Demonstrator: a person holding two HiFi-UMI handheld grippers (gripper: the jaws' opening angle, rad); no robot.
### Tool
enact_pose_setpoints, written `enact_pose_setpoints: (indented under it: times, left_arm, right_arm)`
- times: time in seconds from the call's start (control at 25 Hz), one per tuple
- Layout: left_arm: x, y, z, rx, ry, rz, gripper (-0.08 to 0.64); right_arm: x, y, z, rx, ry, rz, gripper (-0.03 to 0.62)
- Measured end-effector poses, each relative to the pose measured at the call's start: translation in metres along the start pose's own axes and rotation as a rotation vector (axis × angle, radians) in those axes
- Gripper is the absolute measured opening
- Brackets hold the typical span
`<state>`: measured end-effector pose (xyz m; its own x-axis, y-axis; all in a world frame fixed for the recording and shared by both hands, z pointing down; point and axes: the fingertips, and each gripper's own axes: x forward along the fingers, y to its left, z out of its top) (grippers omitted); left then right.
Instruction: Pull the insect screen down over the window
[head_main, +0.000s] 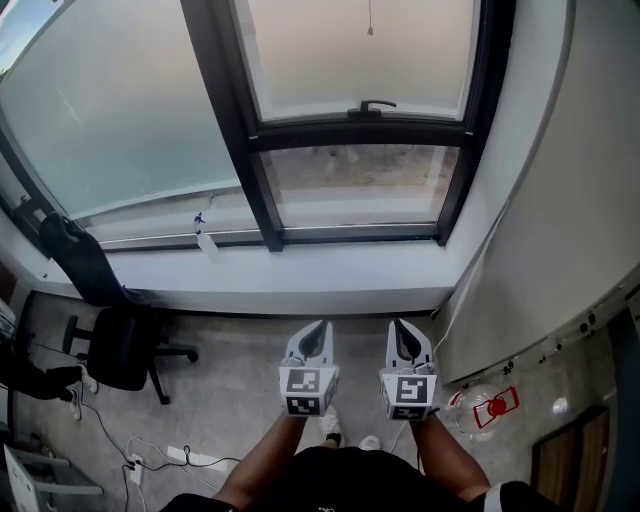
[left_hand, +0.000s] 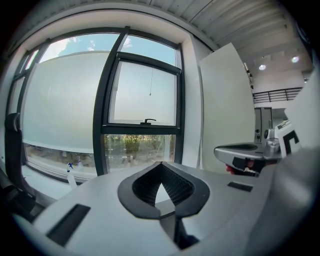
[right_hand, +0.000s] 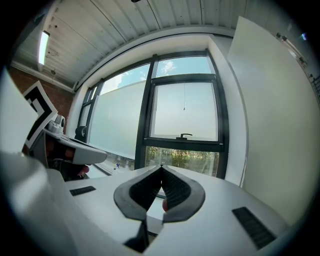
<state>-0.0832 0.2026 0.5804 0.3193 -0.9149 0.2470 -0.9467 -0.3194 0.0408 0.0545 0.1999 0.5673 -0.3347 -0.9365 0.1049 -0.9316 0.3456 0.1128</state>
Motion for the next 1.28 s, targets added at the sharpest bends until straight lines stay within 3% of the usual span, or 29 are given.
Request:
enact_pose_setpoints:
  times: [0.4,0.6,0.84,1.0,1.16,1.28]
  left_arm:
    - [0.012,0.007,0.011,-0.002,-0.018,-0.011,0.003]
    - [0.019,0.021,0.016,0.003,-0.017,-0.01,0.003]
    - [0.03,0.038,0.025,0.001,-0.036,-0.01,0.003]
    - [0.039,0.046,0.028,0.002,-0.043,-0.024,0.003]
    - [0.049,0.059,0.038,0.011,-0.062,-0.037,0.003]
    - [0.057,0.069,0.045,0.007,-0.075,-0.043,0.003]
  right_arm:
    - [0.014,-0.011,0.006,0.023,-0.014,-0.049,0.003]
    - [0.025,-0.005,0.01,0.083,-0.017,-0.049,0.003]
    - [0.045,-0.003,0.014,0.057,-0.025,-0.054,0.003]
    - [0.055,-0.002,0.021,0.089,-0.029,-0.075,0.003]
    - [0.069,-0.003,0.026,0.021,-0.036,-0.081,0.003]
    - [0.079,-0.002,0.031,0.072,-0.035,-0.101,0.003]
